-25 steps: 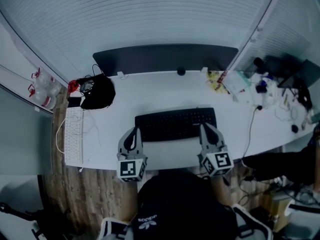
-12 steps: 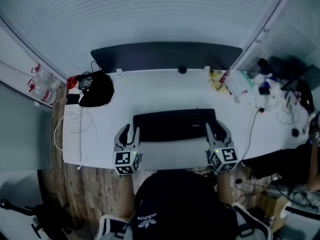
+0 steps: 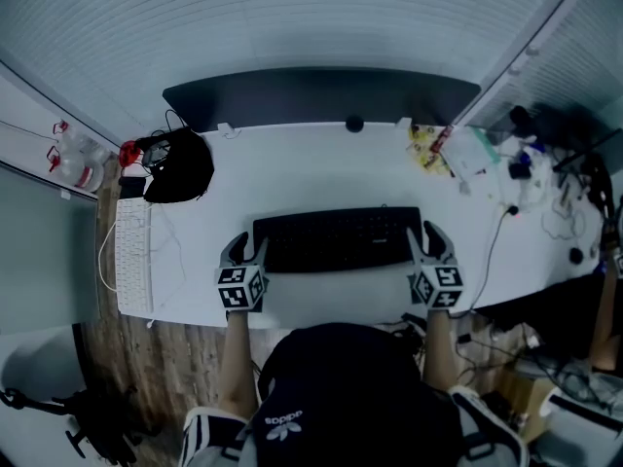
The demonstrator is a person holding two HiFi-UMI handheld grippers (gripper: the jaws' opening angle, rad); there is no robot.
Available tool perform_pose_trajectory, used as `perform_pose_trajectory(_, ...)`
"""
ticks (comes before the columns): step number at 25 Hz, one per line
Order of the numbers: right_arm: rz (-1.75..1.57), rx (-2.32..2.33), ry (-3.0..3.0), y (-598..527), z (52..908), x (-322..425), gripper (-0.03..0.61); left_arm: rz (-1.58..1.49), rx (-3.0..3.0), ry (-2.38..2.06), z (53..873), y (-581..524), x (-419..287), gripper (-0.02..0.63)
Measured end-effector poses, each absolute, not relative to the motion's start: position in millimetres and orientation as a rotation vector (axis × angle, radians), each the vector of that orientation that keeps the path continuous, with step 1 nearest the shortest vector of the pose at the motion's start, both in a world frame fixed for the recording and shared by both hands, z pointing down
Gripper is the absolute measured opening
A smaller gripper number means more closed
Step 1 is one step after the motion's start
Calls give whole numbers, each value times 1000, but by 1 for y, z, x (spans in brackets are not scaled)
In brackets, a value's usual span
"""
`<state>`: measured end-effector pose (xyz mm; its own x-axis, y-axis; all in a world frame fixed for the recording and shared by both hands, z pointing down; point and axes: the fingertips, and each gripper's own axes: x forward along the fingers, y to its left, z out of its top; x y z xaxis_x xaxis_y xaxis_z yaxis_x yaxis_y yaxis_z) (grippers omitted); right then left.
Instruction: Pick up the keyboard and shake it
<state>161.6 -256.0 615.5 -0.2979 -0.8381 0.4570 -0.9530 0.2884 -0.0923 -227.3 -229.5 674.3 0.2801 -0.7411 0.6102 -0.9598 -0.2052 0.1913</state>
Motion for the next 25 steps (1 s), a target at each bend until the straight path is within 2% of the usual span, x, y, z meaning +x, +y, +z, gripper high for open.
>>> perform_pose_trajectory(9,655,1598,-2158,-279,662,178,181,618,1918,-1442,710,-246,-234,192)
perform_pose_trajectory(25,938,1539,-2082,-289,705,194,199,541,1863,-1374,719,-239,-222,204)
